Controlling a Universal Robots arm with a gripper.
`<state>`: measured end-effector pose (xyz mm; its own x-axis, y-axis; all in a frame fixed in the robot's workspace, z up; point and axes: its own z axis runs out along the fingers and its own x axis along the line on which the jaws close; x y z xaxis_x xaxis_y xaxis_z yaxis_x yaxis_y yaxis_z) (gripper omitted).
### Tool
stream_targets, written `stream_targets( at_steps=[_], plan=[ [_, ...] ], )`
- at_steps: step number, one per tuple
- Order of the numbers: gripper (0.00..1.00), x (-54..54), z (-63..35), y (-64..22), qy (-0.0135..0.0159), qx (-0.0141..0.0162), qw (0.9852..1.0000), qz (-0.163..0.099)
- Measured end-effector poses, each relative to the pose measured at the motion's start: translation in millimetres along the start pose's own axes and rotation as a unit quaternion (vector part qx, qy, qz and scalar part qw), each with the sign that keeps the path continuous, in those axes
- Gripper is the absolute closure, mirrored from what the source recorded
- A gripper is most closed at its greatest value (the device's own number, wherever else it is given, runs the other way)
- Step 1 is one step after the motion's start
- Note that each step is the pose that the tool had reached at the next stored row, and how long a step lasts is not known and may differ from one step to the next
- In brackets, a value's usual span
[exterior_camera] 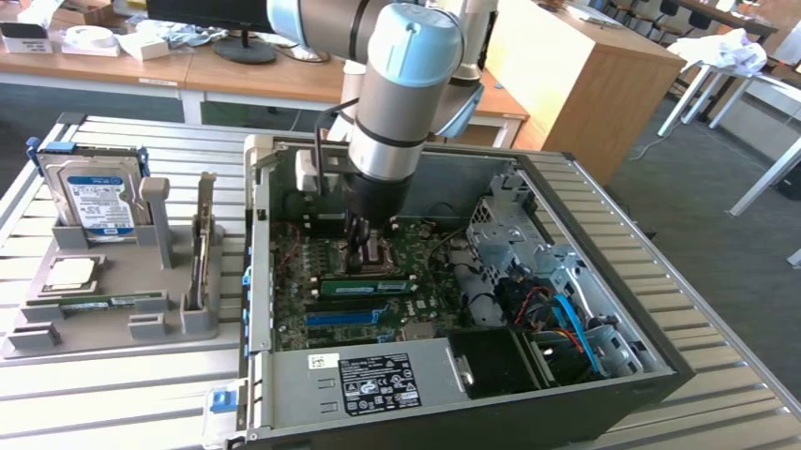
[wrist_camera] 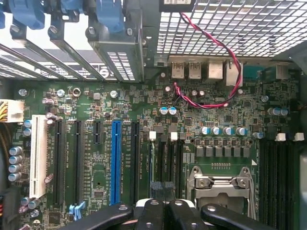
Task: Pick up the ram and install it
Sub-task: 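Press down the ram until it locks into place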
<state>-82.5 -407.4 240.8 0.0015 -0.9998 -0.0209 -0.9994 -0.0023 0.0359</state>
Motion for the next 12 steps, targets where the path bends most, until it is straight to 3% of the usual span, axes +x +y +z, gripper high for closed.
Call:
stream_targets(
  at_steps=[12],
  plan=[
    [0.90, 1.8, 2.3, 0.0, 0.0000, 0.0000, 1.0000, 0.000]
  ],
)
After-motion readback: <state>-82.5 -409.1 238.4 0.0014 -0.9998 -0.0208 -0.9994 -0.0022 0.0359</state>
